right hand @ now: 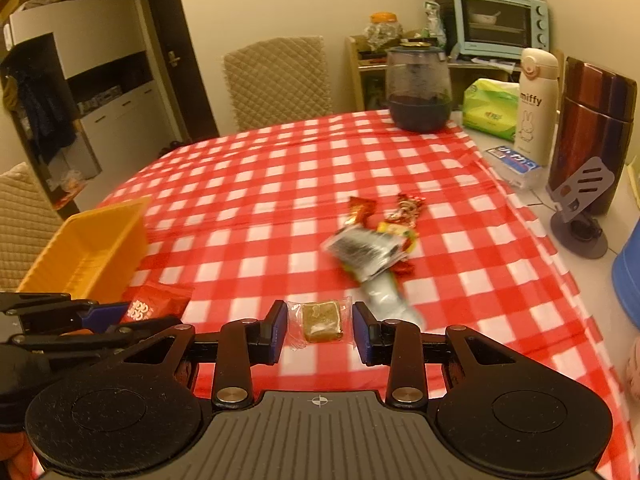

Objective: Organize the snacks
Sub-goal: 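Carry both candies over the orange tray and open both grippers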

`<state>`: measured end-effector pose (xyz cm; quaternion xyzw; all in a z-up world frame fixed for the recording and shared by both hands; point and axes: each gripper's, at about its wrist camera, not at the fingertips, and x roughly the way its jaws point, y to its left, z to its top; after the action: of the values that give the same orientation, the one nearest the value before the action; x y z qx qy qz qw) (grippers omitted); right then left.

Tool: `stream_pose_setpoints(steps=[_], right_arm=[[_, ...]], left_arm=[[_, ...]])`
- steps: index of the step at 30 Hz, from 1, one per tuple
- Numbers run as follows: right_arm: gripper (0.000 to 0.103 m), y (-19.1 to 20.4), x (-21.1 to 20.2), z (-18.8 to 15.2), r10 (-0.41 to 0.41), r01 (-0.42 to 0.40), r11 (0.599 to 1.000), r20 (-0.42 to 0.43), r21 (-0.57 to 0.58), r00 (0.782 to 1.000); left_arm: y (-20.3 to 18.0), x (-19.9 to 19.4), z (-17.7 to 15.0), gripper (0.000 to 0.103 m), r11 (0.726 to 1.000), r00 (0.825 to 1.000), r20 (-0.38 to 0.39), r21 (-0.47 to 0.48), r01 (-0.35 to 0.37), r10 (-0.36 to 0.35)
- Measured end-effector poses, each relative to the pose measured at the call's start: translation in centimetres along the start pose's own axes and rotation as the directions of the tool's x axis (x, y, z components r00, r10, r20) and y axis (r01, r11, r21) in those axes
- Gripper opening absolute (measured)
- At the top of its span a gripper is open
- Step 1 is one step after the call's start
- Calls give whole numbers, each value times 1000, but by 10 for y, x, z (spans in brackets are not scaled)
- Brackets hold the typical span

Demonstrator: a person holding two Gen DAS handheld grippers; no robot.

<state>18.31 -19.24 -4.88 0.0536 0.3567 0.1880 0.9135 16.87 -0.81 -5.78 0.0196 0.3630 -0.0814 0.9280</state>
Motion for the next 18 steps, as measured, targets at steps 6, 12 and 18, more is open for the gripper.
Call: stream_pose_setpoints(steps=[6,12,18], right_arm=[[36,23,-18,-10,17,-17,1000,1,21,1000],[36,52,-35,-16,37,-36,999,4,-2,999],[36,83,-46,-23,74,-74,997,-5,-20,997]], left_arm=[[12,-33,-10,24,999,1000,16,-37,-20,21],[25,-64,-19,24,997,999,37,-71,-33,35],[41,-92,-27,24,993,997,45,-104,-59,64]])
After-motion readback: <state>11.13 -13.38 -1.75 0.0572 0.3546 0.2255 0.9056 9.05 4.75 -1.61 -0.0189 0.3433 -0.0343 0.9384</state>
